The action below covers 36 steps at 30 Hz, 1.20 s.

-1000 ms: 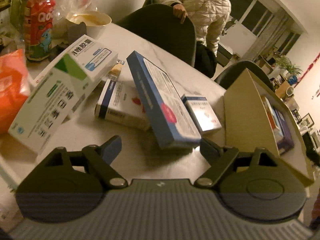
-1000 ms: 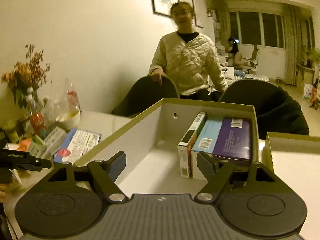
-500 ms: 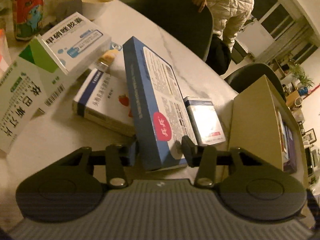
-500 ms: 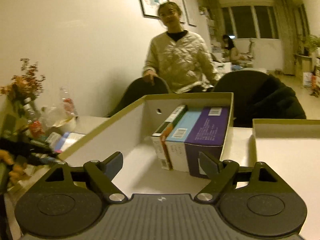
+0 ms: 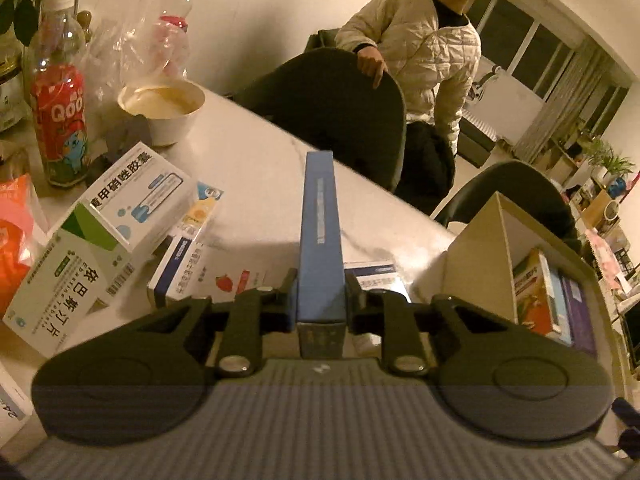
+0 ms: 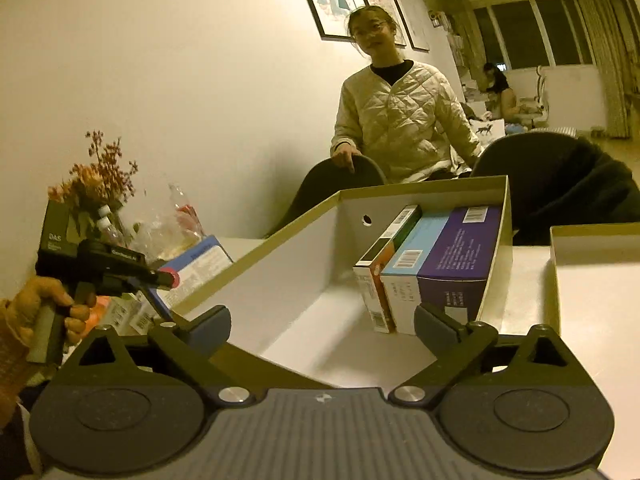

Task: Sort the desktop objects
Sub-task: 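Lift and carry the blue-and-white box with the left gripper to the beige box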

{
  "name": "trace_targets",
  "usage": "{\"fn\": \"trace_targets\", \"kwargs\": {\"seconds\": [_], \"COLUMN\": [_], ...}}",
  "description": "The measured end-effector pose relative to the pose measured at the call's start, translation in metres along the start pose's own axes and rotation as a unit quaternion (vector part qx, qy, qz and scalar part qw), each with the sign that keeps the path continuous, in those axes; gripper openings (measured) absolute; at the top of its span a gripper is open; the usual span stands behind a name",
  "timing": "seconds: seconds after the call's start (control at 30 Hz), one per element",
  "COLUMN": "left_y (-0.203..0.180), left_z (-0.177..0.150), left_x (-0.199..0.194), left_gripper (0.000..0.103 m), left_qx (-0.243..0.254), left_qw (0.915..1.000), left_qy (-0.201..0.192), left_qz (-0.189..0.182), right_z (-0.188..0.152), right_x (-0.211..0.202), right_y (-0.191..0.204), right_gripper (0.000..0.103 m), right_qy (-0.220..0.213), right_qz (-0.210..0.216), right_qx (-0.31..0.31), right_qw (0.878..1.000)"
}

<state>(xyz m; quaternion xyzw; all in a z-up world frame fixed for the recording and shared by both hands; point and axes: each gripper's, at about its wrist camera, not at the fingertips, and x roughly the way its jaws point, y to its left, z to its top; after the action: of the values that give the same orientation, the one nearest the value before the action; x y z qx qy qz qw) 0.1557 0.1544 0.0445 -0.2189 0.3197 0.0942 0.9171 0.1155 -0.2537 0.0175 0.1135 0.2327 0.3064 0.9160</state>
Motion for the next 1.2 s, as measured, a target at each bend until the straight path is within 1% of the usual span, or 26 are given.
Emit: {"fn": "trace_targets", "kwargs": {"seconds": [0.23, 0.4, 0.57, 0.87, 1.07, 1.2], "left_y": [-0.01, -0.02, -0.033, -0.067, -0.097, -0.115], "left_z": [0.002, 0.004, 0.007, 0.016, 0.015, 0.015], "left_x": [-0.007, -0.016, -0.031, -0.05, -0.05, -0.043], "left_gripper": [0.02, 0.02, 0.019, 0.02, 0.02, 0.02], "left_qx": [-0.002, 0.005, 0.016, 0.032, 0.045, 0.055], "left_qw": [0.9997, 0.9992, 0.9975, 0.9934, 0.9893, 0.9864], "left_qy": [-0.025, -0.04, -0.067, -0.09, -0.088, -0.077], "left_qz": [0.001, -0.004, -0.013, -0.063, -0.107, -0.135], "right_z": [0.0, 0.001, 0.002, 0.002, 0.002, 0.002], "right_x": [-0.003, -0.004, -0.004, -0.002, -0.002, -0.002], "right_y": [-0.004, -0.007, -0.008, -0.009, -0.01, -0.011], "right_gripper": [0.099, 0.099, 0.099, 0.099, 0.099, 0.099], "right_qy": [-0.007, -0.01, -0.012, -0.014, -0.015, -0.015], "right_qz": [0.024, 0.028, 0.03, 0.032, 0.033, 0.034], "right_qx": [0.027, 0.031, 0.034, 0.038, 0.038, 0.039], "right_qw": [0.999, 0.999, 0.999, 0.999, 0.999, 0.999]}}
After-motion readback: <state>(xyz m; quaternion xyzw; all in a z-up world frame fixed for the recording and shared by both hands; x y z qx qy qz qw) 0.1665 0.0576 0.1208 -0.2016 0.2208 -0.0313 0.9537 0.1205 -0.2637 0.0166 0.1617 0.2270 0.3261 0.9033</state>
